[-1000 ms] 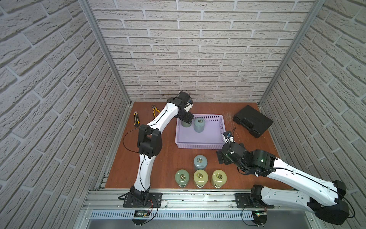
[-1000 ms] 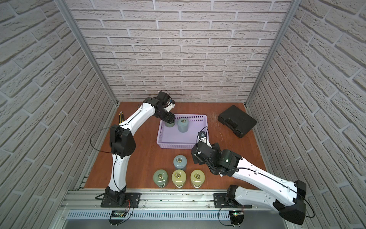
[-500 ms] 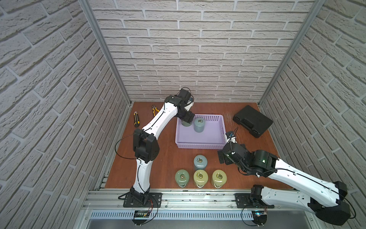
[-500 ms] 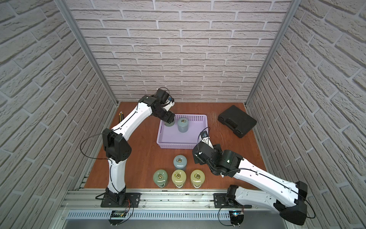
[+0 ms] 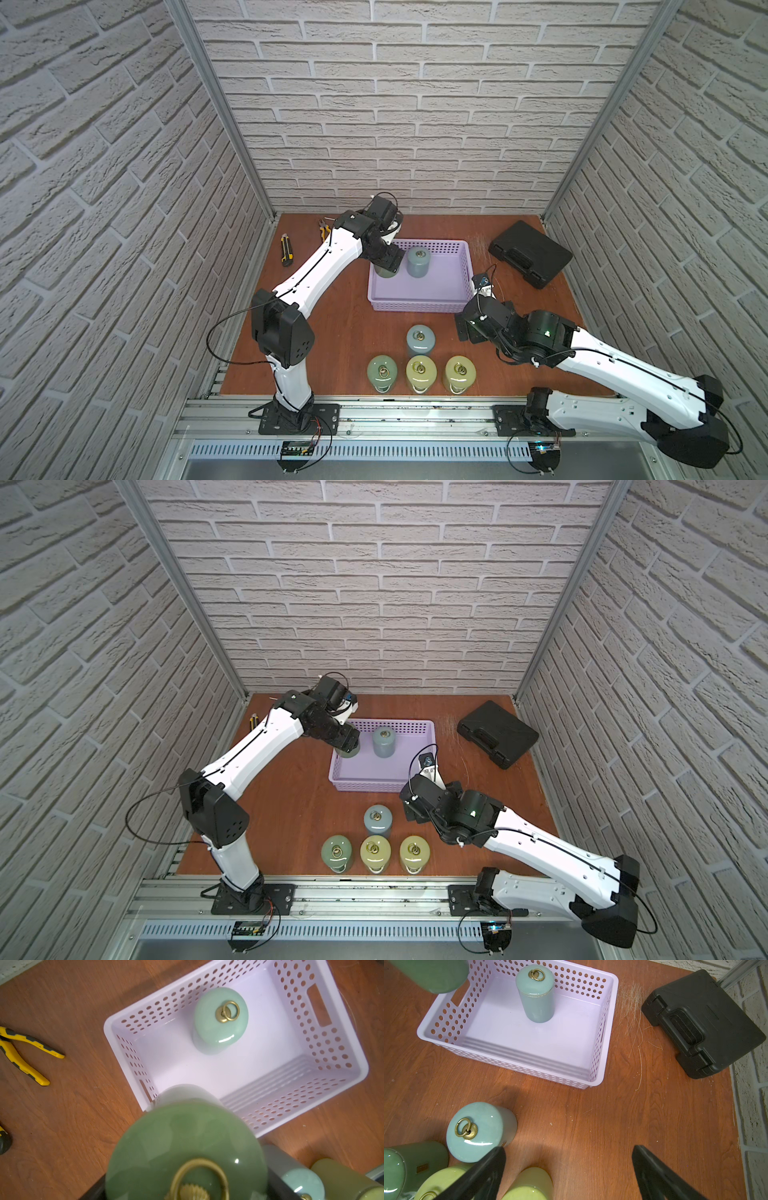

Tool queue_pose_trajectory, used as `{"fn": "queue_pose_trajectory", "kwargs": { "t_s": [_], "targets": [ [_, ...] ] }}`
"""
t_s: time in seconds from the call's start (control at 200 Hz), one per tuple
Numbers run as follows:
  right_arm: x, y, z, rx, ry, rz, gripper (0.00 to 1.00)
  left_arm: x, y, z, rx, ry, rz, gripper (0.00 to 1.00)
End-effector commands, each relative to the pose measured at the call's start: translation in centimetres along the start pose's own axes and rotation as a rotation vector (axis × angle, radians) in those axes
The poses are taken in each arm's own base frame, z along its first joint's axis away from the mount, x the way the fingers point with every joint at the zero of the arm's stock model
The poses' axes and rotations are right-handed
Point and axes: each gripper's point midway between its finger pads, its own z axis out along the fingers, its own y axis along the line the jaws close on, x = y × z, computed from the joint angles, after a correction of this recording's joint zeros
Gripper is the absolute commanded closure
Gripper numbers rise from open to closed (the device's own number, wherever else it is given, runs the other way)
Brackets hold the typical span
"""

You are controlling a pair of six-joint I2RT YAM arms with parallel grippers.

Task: Take the tea canister out of the basket
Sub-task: Pick up the tea canister from the basket, then place the tea canister at the center of the board.

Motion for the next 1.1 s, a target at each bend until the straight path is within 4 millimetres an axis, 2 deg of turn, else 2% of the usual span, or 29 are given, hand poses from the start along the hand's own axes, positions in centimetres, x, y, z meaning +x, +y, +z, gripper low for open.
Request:
{"fn": "queue_pose_trajectory", "kwargs": {
  "t_s": [0.0,0.51,1.095],
  "targets": [
    [-1.2,-0.6,-0.4,0.024,-0.033,0.023,0.00,-1.3,-0.5,-2.8,-0.005,-0.126,-0.025,0.52],
    [-1.8,0.7,1.4,0.027,0.007,-0.018,0.00,4.1,-1.9,-5.0,-0.010,-0.135,-0.047,0.52],
    [-2.0,0.9,1.8,0.024,0.016,0.027,0.00,9.7,-4.4,-4.9,0.024,-0.122,-0.019,0.52]
  ]
}}
